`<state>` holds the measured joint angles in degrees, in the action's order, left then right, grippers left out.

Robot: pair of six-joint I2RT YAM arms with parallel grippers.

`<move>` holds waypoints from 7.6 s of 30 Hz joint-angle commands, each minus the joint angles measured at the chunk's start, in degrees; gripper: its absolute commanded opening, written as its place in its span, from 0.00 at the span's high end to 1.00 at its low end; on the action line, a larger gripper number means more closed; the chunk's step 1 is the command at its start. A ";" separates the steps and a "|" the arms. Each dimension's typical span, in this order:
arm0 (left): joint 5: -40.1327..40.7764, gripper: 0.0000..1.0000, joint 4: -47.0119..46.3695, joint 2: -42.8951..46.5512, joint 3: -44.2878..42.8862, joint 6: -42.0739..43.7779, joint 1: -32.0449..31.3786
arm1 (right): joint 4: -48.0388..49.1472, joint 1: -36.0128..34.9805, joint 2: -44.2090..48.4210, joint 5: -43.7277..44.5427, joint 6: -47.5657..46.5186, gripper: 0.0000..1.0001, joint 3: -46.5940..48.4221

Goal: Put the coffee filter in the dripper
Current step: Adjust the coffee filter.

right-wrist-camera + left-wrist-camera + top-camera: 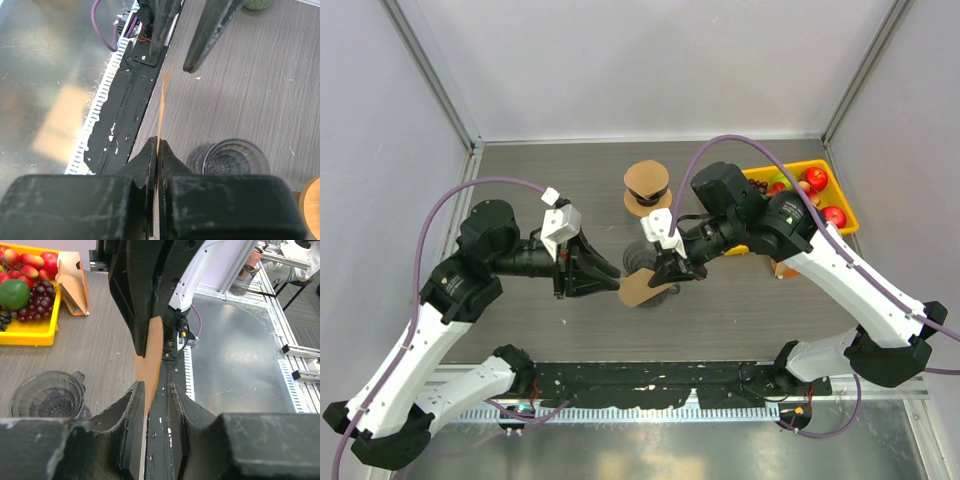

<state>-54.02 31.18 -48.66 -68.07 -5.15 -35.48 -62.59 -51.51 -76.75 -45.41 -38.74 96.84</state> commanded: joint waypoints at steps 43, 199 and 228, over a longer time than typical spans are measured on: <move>-1.35 0.79 -4.46 -2.14 -0.31 -2.50 0.24 | 0.45 -0.61 -0.06 -1.44 -0.81 0.95 1.78; -4.52 0.51 -4.54 2.96 4.44 -5.13 4.72 | 8.89 -0.70 5.91 0.59 -1.78 0.95 -7.19; -2.05 0.62 -9.65 -0.56 3.74 -6.28 1.30 | 8.71 -0.88 2.75 -0.56 -0.20 0.95 -4.29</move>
<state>-55.83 23.33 -50.02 -62.89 -12.88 -33.80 -55.33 -52.38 -73.56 -45.34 -40.34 89.93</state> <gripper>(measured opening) 0.387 0.057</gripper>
